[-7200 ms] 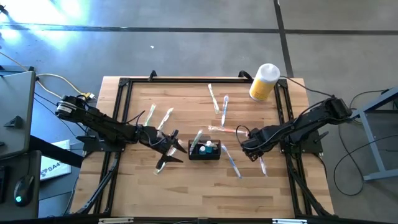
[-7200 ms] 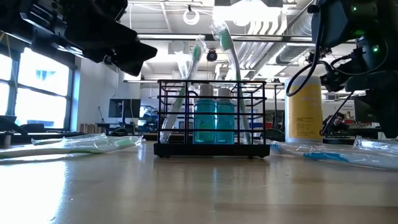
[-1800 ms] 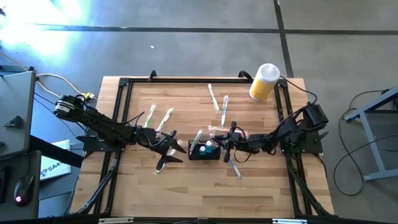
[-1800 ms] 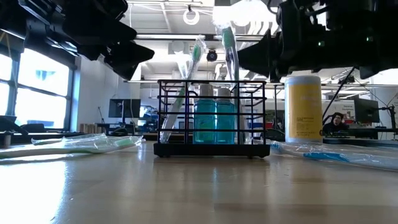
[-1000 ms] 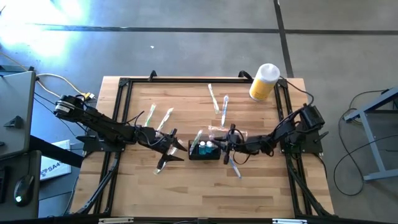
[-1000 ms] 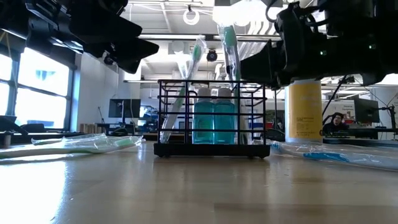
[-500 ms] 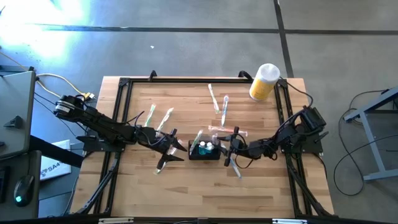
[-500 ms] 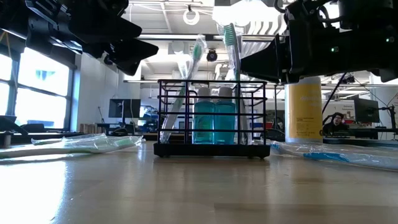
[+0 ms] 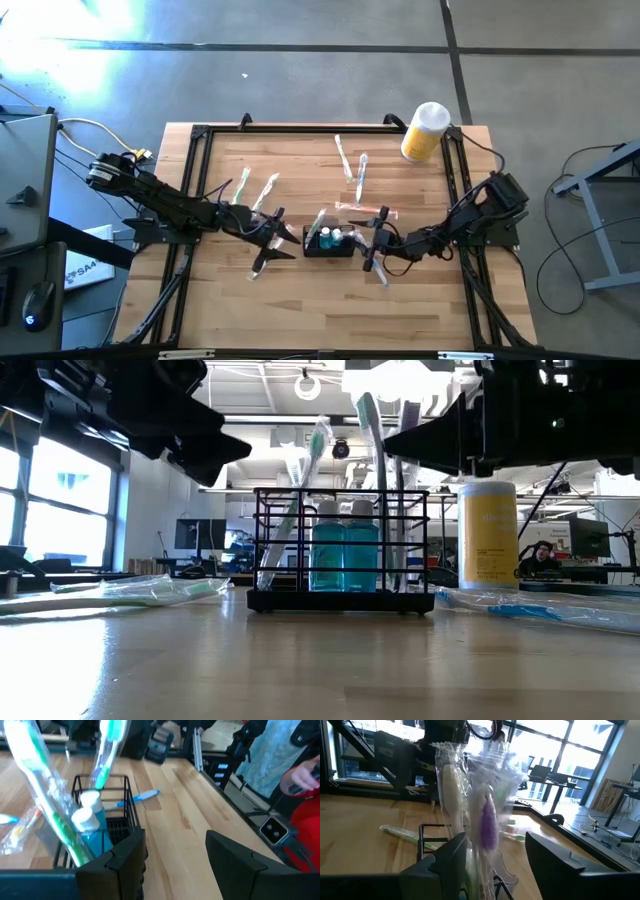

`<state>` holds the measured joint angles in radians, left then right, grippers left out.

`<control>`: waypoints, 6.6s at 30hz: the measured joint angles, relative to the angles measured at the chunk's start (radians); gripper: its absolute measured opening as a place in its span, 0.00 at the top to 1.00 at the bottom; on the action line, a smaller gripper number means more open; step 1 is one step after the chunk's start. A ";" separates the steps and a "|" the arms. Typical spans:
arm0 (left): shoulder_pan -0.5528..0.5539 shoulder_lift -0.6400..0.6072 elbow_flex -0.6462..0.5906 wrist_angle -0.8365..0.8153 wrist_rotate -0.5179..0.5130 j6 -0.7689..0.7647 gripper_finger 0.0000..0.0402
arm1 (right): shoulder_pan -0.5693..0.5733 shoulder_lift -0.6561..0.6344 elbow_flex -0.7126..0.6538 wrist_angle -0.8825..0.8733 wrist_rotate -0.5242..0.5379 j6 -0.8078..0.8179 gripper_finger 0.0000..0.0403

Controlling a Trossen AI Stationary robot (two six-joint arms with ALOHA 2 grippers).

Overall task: Pick & Place toothbrushing station
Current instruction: Put the green toothbrush into the wire organizer

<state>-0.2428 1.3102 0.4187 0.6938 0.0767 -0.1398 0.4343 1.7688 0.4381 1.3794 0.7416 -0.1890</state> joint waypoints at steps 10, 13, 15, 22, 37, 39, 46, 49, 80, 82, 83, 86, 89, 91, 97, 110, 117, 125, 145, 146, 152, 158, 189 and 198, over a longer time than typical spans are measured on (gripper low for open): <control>0.000 0.000 0.000 -0.024 0.000 0.000 0.49 | 0.015 -0.076 0.000 -0.013 0.014 -0.043 0.52; 0.000 0.000 0.000 -0.024 0.000 0.000 0.49 | 0.019 -0.091 0.000 -0.015 0.015 -0.051 0.52; 0.000 0.000 0.000 -0.023 0.000 0.001 0.49 | 0.024 -0.105 0.000 -0.017 0.017 -0.057 0.52; 0.000 0.000 0.000 -0.028 0.015 -0.021 0.49 | 0.063 -0.154 0.000 -0.015 0.013 -0.161 0.52; 0.000 0.000 0.000 -0.053 -0.116 -0.094 0.49 | 0.185 -0.286 0.000 -0.036 0.103 -0.254 0.52; 0.000 0.000 0.000 -0.055 -0.144 -0.093 0.49 | 0.196 -0.286 0.001 -0.040 0.117 -0.255 0.52; 0.001 0.000 0.000 -0.071 -0.245 -0.093 0.49 | 0.208 -0.285 0.000 -0.095 0.152 -0.261 0.52; 0.000 0.000 0.000 -0.069 -0.305 -0.093 0.49 | 0.208 -0.285 0.000 -0.106 0.148 -0.261 0.52; 0.164 -0.118 0.073 -0.614 -0.533 -0.208 0.49 | 0.145 -0.285 0.001 -0.112 0.299 -0.568 0.52; 0.229 -0.139 0.094 -0.716 -0.499 -0.252 0.49 | 0.125 -0.285 0.001 -0.121 0.313 -0.560 0.52; 0.262 -0.140 0.104 -0.745 -0.473 -0.270 0.49 | 0.115 -0.285 0.001 -0.131 0.319 -0.548 0.52; 0.364 -0.138 0.126 -0.819 -0.419 -0.325 0.49 | 0.088 -0.285 0.000 -0.161 0.320 -0.500 0.52; 0.456 -0.134 0.139 -0.862 -0.375 -0.379 0.49 | 0.072 -0.285 0.000 -0.195 0.316 -0.464 0.52; 0.505 -0.134 0.139 -0.904 -0.357 -0.396 0.49 | 0.065 -0.285 0.000 -0.223 0.309 -0.439 0.52; 0.594 -0.133 0.139 -0.993 -0.326 -0.422 0.49 | 0.062 -0.285 0.000 -0.251 0.303 -0.410 0.52; 0.603 -0.049 0.139 -0.981 -0.262 -0.428 0.49 | 0.062 -0.285 0.000 -0.252 0.299 -0.386 0.52; 0.603 0.042 0.139 -0.933 -0.266 -0.415 0.49 | 0.062 -0.285 0.000 -0.322 0.288 -0.276 0.52; 0.602 0.118 0.144 -0.926 -0.284 -0.438 0.49 | 0.063 -0.285 0.000 -0.419 0.219 -0.104 0.52; 0.555 0.125 0.142 -0.988 -0.295 -0.410 0.97 | 0.196 -0.285 0.000 -0.480 0.190 0.111 0.52; 0.556 0.125 0.142 -0.996 -0.291 -0.411 0.97 | 0.199 -0.285 0.000 -0.480 0.190 0.095 0.52; 0.549 0.088 0.140 -1.008 -0.267 -0.415 0.99 | 0.237 -0.285 0.000 -0.424 0.203 0.053 0.52; 0.471 -0.054 0.190 -1.117 -0.219 -0.416 1.00 | 0.297 -0.285 0.000 -0.345 0.308 -0.060 0.52; -0.079 -0.103 -0.170 0.682 -0.371 0.145 1.00 | 0.319 -0.285 0.000 -0.256 0.375 -0.149 0.52; -0.041 0.077 -0.074 0.792 -0.376 0.221 1.00 | 0.319 -0.285 0.000 -0.252 0.311 -0.094 0.52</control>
<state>-0.2836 1.3869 0.3443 1.4857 -0.2997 0.0812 0.7528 1.4837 0.4385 1.1273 1.0531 -0.2832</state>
